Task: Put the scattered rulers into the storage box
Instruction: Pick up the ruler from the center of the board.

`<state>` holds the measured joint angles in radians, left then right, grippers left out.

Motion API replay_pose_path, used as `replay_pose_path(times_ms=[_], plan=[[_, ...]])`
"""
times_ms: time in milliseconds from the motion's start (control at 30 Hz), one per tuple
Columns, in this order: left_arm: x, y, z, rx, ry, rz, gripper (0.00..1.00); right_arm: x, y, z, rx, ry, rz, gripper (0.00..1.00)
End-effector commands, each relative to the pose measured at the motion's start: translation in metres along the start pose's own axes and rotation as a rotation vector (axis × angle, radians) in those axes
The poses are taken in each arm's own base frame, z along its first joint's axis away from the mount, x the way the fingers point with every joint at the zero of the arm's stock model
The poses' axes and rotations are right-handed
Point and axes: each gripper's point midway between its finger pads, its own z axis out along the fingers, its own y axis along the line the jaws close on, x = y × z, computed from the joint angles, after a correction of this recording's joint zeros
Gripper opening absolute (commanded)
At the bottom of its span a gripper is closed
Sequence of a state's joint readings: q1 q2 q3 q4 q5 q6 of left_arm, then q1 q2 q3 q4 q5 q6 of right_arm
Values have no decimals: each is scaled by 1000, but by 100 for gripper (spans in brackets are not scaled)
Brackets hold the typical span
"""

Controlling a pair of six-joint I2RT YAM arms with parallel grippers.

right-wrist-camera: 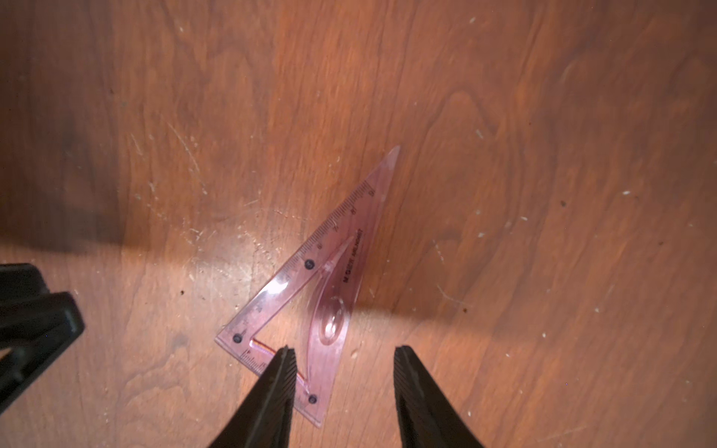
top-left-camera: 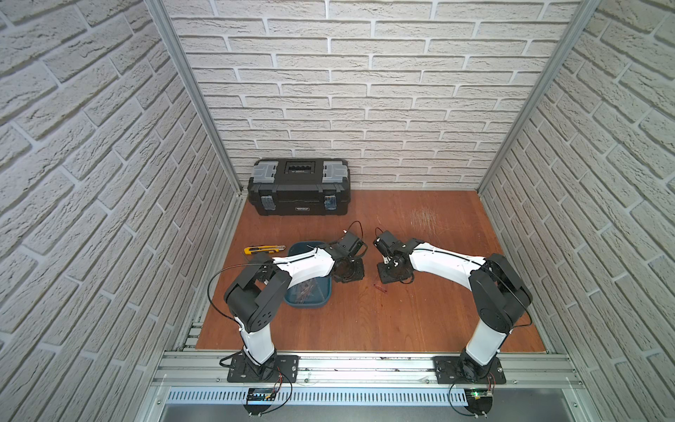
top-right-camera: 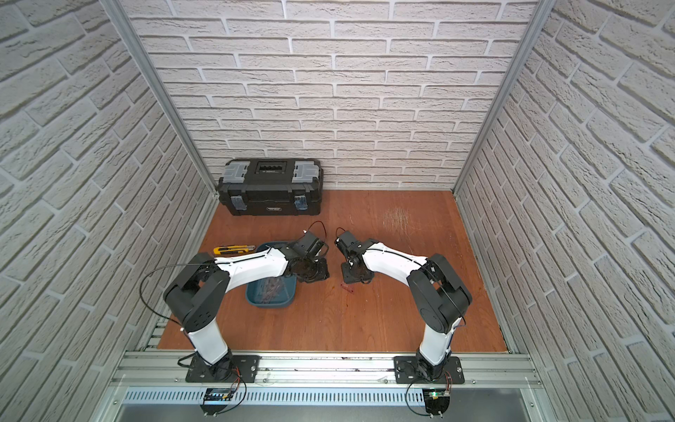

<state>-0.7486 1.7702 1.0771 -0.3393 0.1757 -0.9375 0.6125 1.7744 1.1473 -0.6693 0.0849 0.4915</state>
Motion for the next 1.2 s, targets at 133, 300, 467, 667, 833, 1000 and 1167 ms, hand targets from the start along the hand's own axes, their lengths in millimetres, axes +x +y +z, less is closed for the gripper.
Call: replay_pose_path(times_ms=[133,300,467,667,833,1000,1167], plan=[[-1,-2,-9,7,-30,10,33,-5,9,1,-8,-8,-7,46],[-2,-2,-12,7,-37,12,33,-5,11,2,-7,-7,-13,46],[-2,-2,-11,6,-37,11,33,-3,12,6,-4,2,-15,46],[-3,-3,-12,9,-39,13,33,-2,13,9,-2,8,-17,45],[-2,-3,-11,7,-36,13,33,-2,13,10,-1,10,-16,43],[-1,-2,-11,7,-36,12,32,-2,13,13,5,15,-17,43],[-1,-1,-10,9,-37,8,32,-2,12,15,16,18,-17,42]])
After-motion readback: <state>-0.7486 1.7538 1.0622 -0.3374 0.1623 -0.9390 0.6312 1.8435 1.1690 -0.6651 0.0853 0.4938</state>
